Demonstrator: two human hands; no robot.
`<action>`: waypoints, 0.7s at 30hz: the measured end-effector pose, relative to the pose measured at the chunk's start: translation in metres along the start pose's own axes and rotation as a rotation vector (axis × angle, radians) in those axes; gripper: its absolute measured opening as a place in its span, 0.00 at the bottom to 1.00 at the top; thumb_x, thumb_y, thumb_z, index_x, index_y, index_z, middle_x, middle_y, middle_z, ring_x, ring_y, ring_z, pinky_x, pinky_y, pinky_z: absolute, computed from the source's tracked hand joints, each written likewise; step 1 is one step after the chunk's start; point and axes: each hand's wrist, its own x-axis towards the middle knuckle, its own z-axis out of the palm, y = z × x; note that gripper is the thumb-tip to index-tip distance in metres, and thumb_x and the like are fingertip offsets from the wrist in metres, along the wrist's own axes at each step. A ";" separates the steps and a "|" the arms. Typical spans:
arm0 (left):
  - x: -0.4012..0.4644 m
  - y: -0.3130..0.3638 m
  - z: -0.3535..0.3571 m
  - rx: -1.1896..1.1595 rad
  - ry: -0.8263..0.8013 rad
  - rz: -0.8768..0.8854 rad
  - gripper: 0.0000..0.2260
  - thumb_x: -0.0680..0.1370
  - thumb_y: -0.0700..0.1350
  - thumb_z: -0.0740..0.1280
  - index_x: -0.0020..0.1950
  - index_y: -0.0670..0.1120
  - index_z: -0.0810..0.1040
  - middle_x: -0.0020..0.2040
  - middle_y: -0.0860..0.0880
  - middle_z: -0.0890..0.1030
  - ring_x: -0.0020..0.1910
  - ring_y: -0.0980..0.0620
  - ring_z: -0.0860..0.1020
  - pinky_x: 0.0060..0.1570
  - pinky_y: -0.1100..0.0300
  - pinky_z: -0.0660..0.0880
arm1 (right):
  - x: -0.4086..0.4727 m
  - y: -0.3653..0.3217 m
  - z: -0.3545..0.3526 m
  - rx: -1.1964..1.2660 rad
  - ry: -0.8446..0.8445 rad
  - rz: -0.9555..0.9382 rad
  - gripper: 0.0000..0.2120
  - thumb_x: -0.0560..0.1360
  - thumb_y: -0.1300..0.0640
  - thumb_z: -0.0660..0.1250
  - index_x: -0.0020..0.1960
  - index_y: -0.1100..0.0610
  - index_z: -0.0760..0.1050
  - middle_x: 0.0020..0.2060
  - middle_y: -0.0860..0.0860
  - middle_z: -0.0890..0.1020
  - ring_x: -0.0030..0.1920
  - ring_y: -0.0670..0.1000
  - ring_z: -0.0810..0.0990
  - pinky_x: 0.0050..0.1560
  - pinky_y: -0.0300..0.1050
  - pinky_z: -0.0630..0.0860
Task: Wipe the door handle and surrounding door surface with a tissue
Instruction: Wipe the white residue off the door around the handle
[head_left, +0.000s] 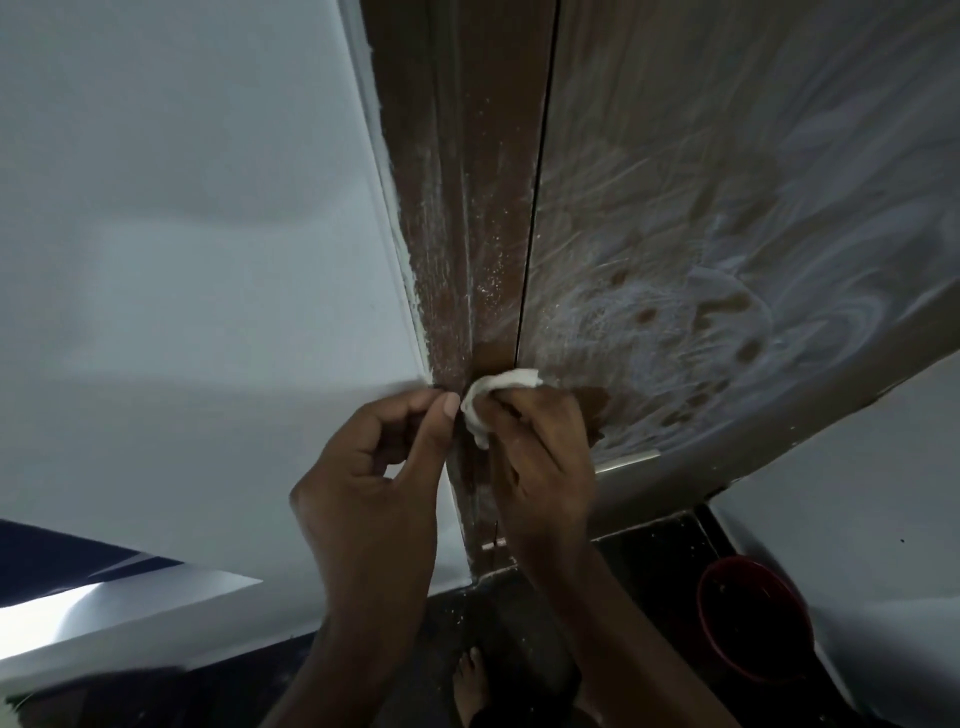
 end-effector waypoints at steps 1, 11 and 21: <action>0.002 0.002 -0.001 -0.002 0.008 0.010 0.04 0.73 0.54 0.74 0.46 0.58 0.85 0.40 0.62 0.85 0.37 0.58 0.83 0.46 0.51 0.83 | 0.006 -0.003 -0.002 0.014 0.007 0.000 0.19 0.83 0.55 0.62 0.48 0.70 0.83 0.46 0.62 0.84 0.47 0.59 0.82 0.55 0.41 0.76; 0.019 0.023 -0.006 0.001 0.075 0.091 0.05 0.73 0.51 0.78 0.45 0.53 0.85 0.37 0.59 0.85 0.35 0.58 0.84 0.41 0.66 0.80 | 0.008 0.005 -0.003 -0.010 0.001 -0.084 0.09 0.79 0.63 0.67 0.50 0.69 0.83 0.53 0.58 0.80 0.49 0.58 0.81 0.52 0.49 0.79; 0.011 0.027 0.000 0.080 0.198 0.383 0.04 0.75 0.44 0.78 0.48 0.47 0.86 0.43 0.54 0.86 0.43 0.59 0.84 0.47 0.67 0.79 | 0.042 -0.007 -0.007 0.033 0.073 -0.128 0.09 0.79 0.66 0.67 0.51 0.72 0.82 0.48 0.65 0.83 0.49 0.63 0.81 0.53 0.51 0.78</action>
